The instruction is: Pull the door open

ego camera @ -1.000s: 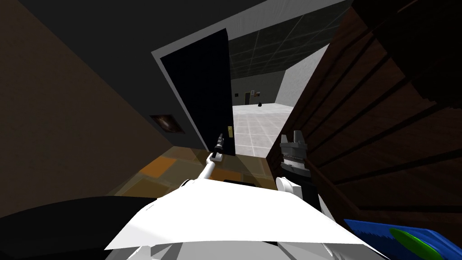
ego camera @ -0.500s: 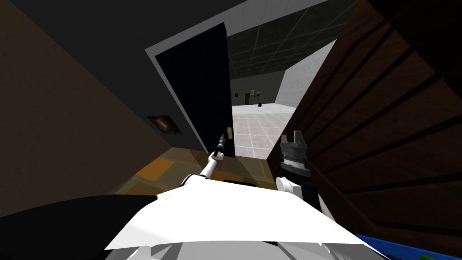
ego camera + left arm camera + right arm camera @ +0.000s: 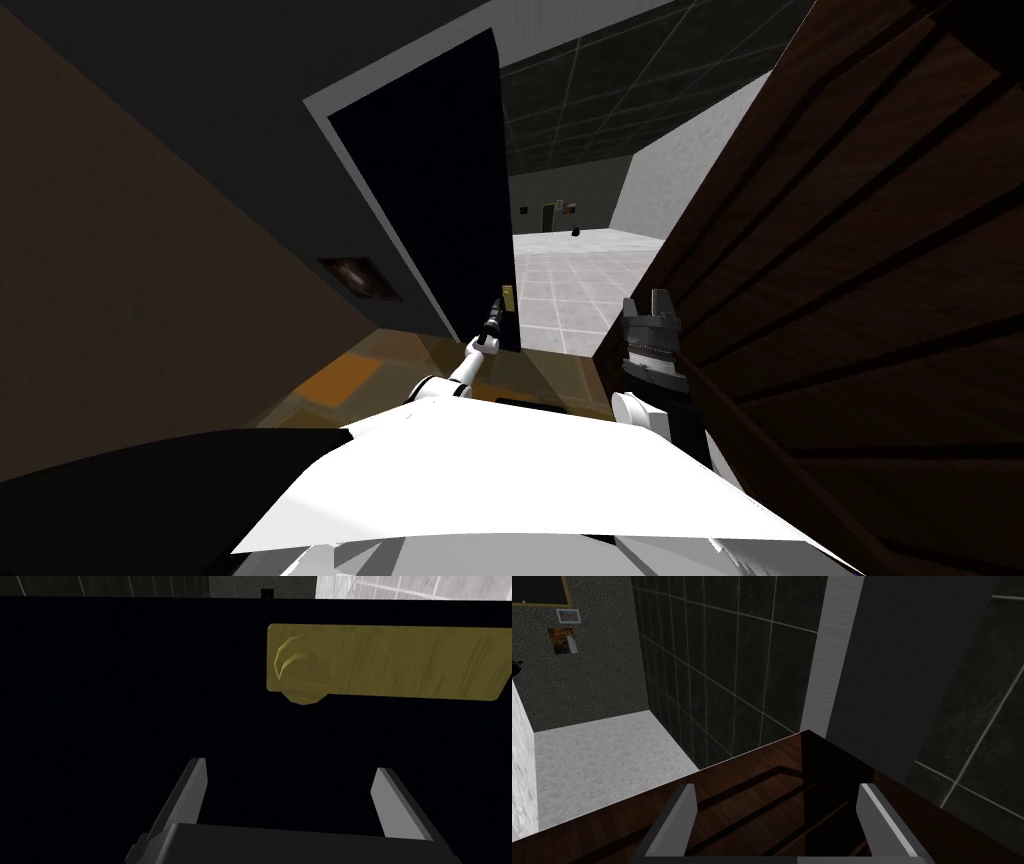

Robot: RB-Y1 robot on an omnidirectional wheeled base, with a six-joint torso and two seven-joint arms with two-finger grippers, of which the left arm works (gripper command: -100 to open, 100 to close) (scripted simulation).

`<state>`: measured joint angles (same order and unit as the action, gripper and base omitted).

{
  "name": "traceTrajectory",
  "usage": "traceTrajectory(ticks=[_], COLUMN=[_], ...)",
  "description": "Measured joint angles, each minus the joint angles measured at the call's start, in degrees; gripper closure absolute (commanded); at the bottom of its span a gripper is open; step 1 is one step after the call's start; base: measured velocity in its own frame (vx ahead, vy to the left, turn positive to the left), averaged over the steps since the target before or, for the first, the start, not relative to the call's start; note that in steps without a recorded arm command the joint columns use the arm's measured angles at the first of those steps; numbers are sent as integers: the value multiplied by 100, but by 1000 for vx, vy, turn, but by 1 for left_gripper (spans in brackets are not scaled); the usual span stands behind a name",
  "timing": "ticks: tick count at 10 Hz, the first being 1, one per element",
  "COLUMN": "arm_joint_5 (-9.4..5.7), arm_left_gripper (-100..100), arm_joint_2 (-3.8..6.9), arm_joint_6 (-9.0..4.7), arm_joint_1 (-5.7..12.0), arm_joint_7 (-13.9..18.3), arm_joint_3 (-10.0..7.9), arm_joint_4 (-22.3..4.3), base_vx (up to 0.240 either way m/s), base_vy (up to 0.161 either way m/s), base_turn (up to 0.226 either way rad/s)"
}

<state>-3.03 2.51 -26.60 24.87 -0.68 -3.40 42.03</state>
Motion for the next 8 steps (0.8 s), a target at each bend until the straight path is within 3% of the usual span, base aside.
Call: traceTrajectory(ticks=[2,3,4,5,8], arm_joint_5=[-31,-33,-63,-72,-123], arm_left_gripper=[-100,-100,-100,-100,-100], arm_joint_2=[-55,-58,76,126,423], arm_joint_6=[-14,-14,-128,-108,-61], arm_joint_1=[190,200,272,210,115], arm_joint_7=[-36,-40,28,69,261], arm_joint_3=[-32,-33,-62,-71,-100], arm_joint_4=[-325,-341,-569,-466,-402], base_vx=[61,70,86,106,114], base_vy=[-7,-57,-63,-60,-57], base_turn=[-3,-181,-96,-124,-105])
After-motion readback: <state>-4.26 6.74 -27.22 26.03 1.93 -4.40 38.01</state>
